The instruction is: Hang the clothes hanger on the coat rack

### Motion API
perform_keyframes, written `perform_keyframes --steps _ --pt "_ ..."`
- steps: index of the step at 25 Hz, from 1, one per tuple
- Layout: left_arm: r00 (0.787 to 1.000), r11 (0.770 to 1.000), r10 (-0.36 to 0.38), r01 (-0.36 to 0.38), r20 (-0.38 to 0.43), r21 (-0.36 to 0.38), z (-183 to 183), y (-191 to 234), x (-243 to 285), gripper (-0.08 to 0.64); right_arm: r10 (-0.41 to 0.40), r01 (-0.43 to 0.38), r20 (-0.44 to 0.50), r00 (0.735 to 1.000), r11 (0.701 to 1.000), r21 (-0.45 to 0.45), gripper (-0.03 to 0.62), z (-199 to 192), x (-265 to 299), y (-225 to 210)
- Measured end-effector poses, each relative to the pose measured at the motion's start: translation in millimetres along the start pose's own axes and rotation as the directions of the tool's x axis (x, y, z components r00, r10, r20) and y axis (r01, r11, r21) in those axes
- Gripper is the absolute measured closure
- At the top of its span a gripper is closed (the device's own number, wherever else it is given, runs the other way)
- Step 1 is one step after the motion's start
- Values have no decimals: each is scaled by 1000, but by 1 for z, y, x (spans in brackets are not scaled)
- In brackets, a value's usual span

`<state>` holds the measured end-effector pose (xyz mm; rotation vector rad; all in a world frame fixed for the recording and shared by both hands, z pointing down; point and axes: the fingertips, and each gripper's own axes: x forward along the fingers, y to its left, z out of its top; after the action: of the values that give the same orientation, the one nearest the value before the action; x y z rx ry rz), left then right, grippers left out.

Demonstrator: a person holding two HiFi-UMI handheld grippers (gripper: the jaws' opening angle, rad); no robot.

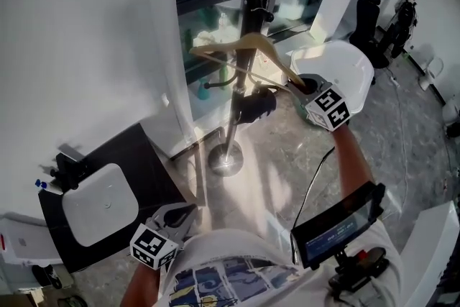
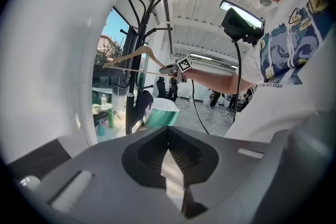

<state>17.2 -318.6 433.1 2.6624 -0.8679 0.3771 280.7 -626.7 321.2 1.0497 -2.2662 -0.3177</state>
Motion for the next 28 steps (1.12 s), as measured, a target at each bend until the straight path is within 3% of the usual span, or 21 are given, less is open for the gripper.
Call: perform_keyframes --steps 9,12,18,23,28 --pt "1000 1000 -15 15 -23 13 -5 -3 -10 557 -151 147 63 987 987 58 461 -1 -17 -19" --pt "999 999 -30 31 -27 20 -8 -5 -17 557 -227 222 62 972 971 90 408 -6 -35 -30" --pt "996 996 -80 82 -36 36 -14 -13 -34 557 -373 365 42 927 921 134 382 -14 -88 -33" --pt "991 990 -129 131 -34 53 -19 -20 -57 557 -409 402 18 912 902 158 382 -13 -124 9" --pt "984 982 -173 175 -34 74 -30 -33 -87 557 -388 377 11 922 903 204 385 -2 -147 88"
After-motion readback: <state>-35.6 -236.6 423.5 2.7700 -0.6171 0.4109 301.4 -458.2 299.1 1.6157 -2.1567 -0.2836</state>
